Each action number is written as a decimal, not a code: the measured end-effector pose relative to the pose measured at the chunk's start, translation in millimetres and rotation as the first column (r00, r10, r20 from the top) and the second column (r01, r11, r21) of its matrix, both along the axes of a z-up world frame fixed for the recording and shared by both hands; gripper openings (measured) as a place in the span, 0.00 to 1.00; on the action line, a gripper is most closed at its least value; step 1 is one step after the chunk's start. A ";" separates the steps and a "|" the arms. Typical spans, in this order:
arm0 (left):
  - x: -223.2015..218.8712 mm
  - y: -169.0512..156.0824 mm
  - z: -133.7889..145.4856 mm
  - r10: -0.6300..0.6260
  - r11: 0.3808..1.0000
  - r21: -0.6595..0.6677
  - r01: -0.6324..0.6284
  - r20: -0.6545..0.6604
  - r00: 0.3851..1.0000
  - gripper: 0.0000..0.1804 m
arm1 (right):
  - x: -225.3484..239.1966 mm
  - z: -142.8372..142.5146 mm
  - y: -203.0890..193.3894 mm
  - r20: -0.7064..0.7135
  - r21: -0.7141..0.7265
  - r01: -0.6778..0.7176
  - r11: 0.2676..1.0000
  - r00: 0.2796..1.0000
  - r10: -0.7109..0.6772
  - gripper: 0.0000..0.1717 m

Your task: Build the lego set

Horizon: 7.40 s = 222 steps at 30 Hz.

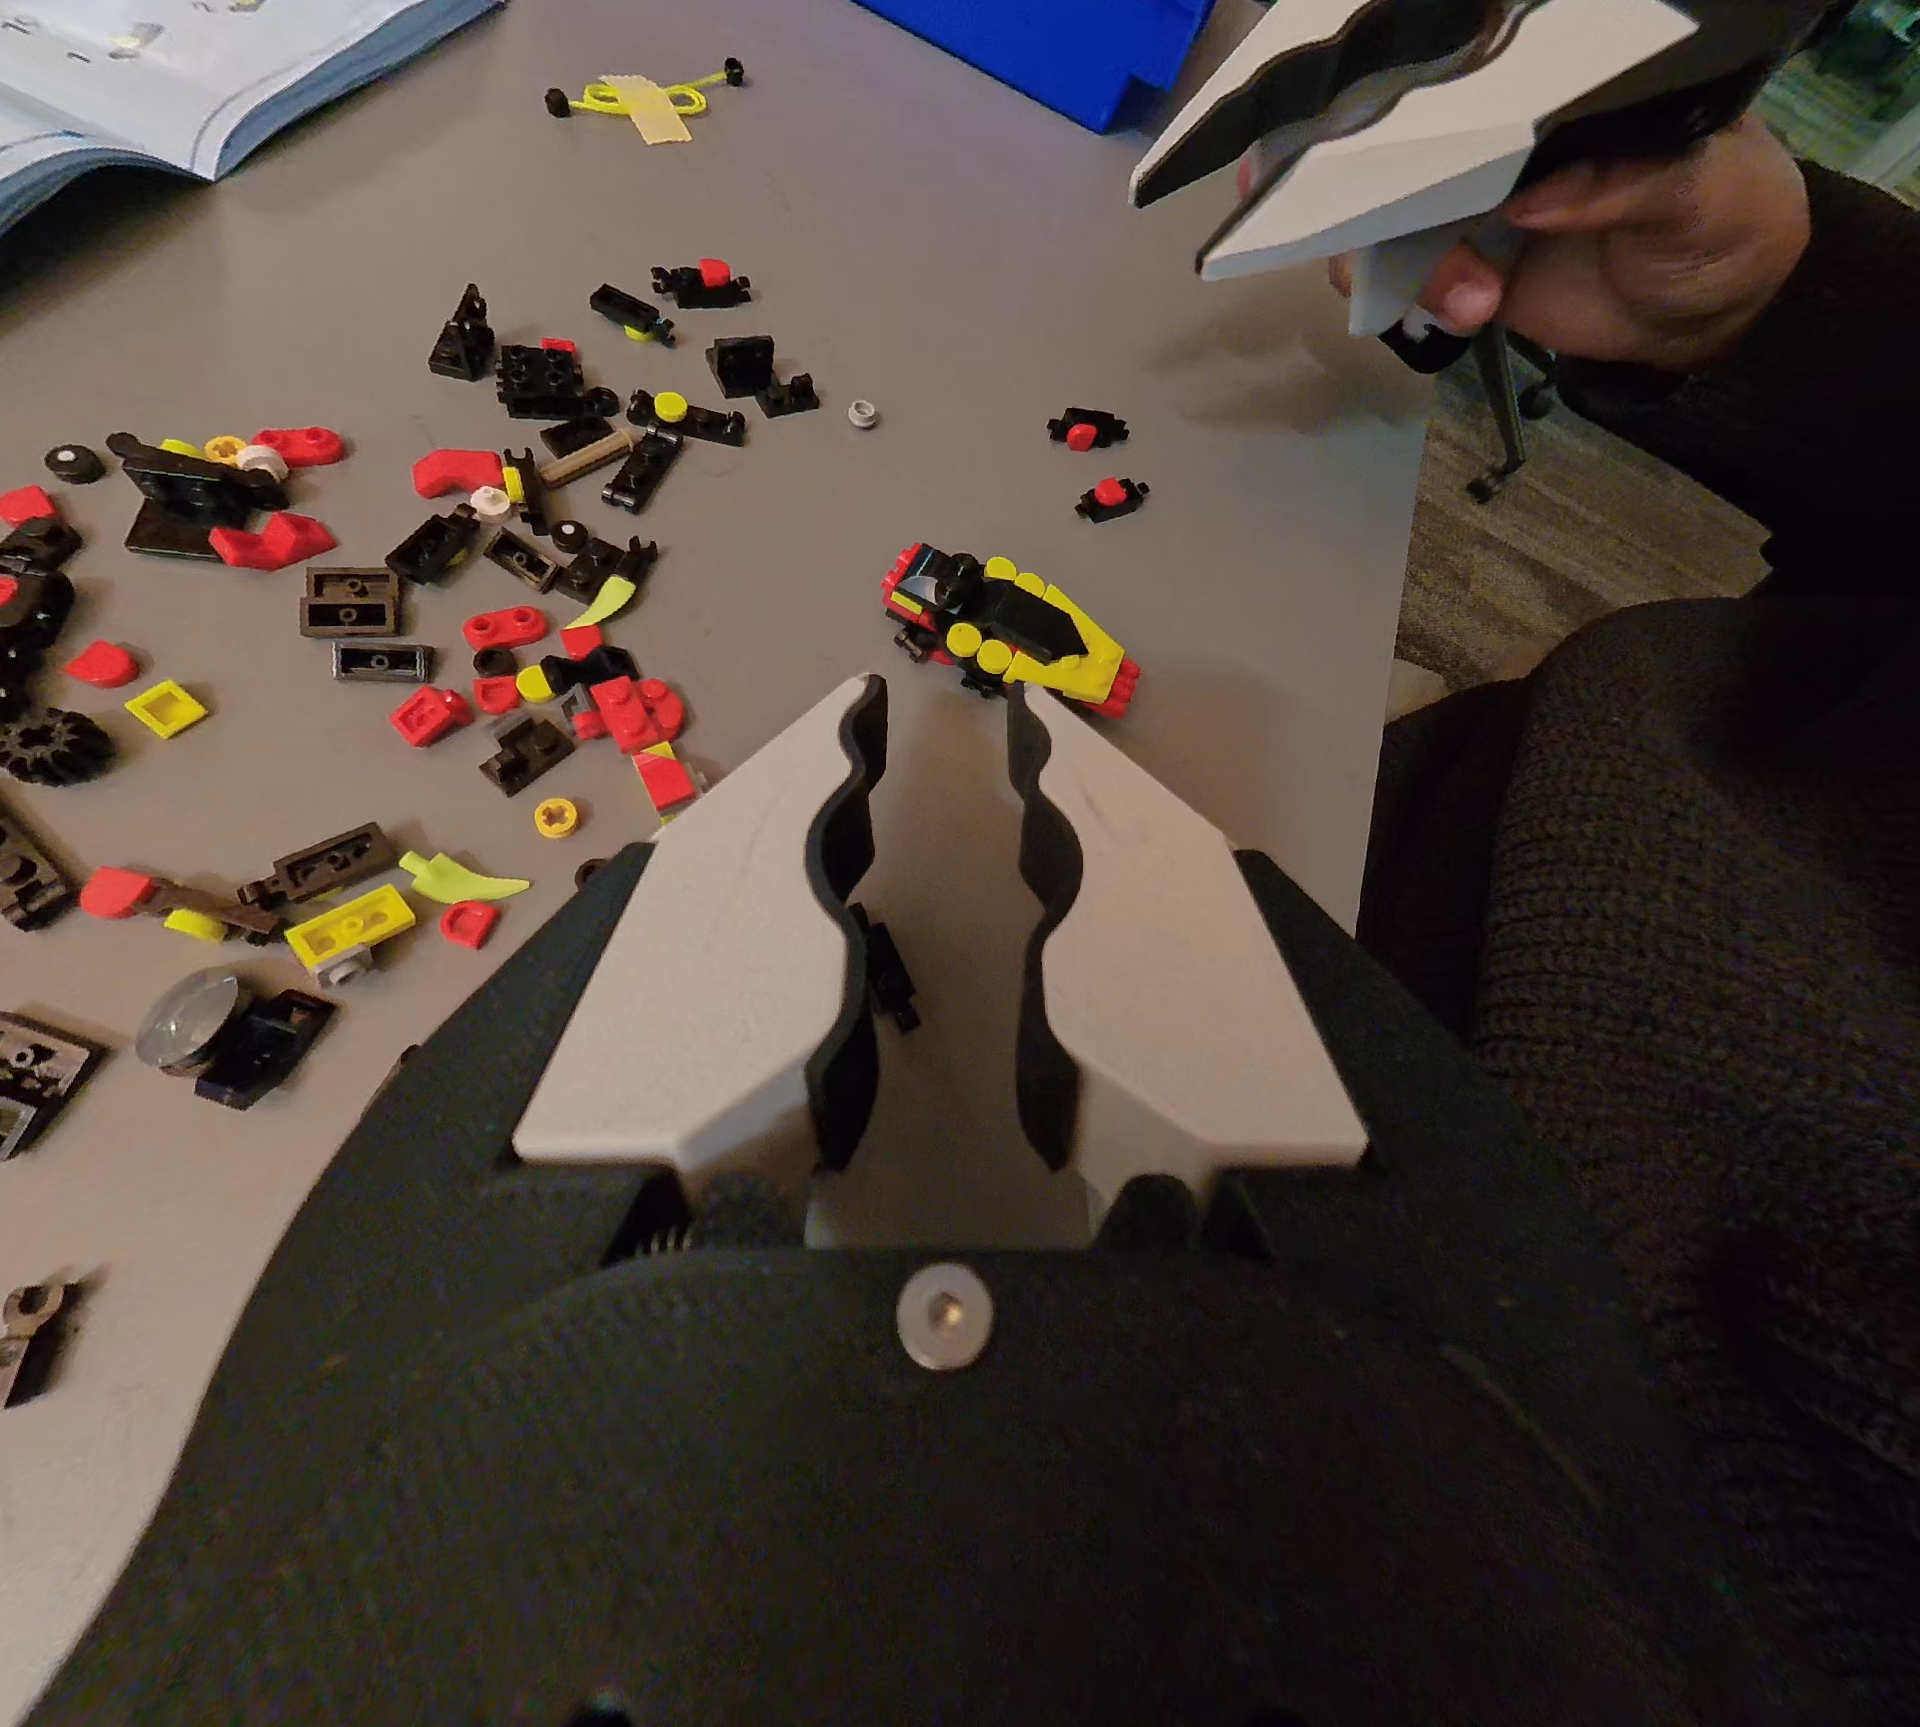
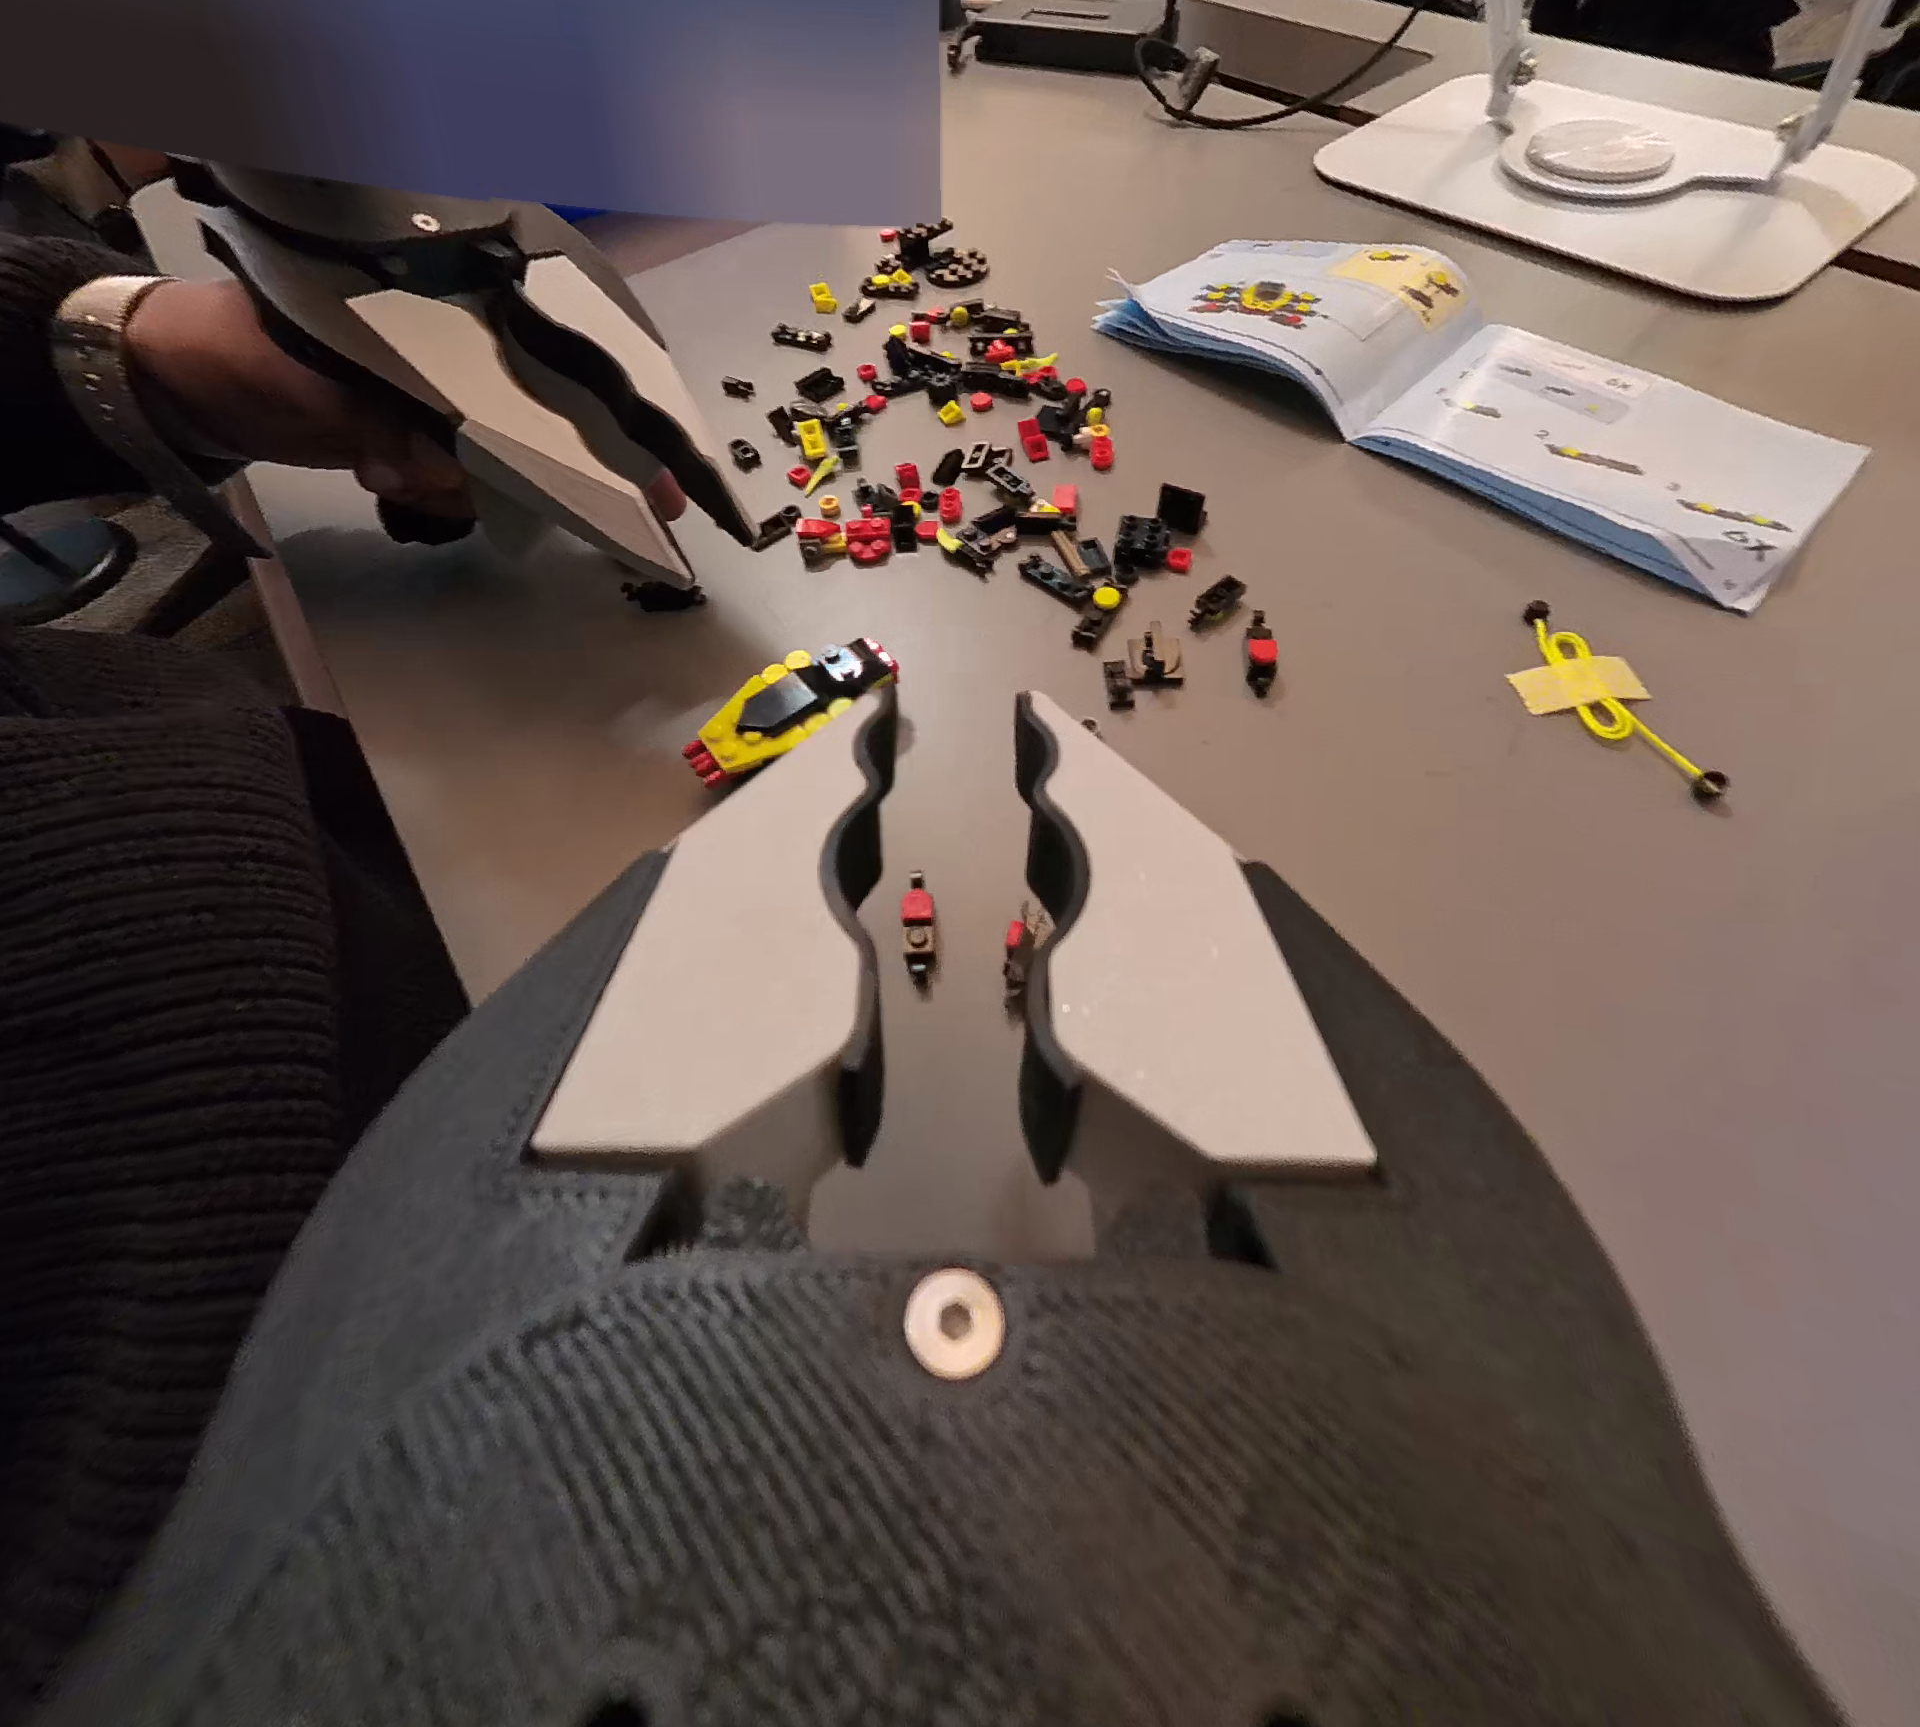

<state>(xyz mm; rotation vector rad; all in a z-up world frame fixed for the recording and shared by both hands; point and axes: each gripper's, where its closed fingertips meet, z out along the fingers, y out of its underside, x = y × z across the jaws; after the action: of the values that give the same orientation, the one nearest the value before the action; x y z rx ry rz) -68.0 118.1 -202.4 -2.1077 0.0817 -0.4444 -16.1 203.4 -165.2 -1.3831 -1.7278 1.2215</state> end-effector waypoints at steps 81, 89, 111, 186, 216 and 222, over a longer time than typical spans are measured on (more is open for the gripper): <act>55.1 4.5 56.2 -0.101 0.984 0.175 0.024 0.449 0.888 0.03 | -11.0 29.7 -84.0 -0.084 -0.389 -0.149 0.909 0.988 0.126 0.03; 36.7 11.1 64.4 0.096 0.944 0.319 -0.087 -0.012 0.995 0.08 | -23.5 31.5 -79.8 -0.025 -0.848 -0.005 0.529 0.999 -0.031 0.03; 30.7 14.0 60.4 0.149 0.955 0.276 -0.108 -0.129 0.980 0.01 | -21.4 30.3 -71.6 0.006 -0.880 0.016 0.475 1.000 -0.024 0.03; -29.3 13.2 62.1 0.336 0.923 0.269 -0.274 -0.216 0.917 0.00 | -12.5 9.5 -65.8 0.111 -0.837 0.067 0.543 0.993 0.047 0.00; 42.2 14.3 56.0 0.003 0.997 0.045 -0.057 0.763 0.646 0.00 | -18.8 20.7 -80.3 -0.087 -0.135 -0.169 0.976 0.984 0.159 0.15; 51.9 9.3 59.0 -0.061 0.998 0.054 0.029 0.814 0.578 0.00 | -10.2 23.8 -83.5 -0.096 -0.158 -0.228 0.961 0.972 0.215 0.06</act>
<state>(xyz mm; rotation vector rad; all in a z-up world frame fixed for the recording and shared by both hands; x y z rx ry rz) -16.1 127.5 -143.5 -1.6666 -0.4025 -1.4065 -26.2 119.9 -141.4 -1.2407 -1.7964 1.5551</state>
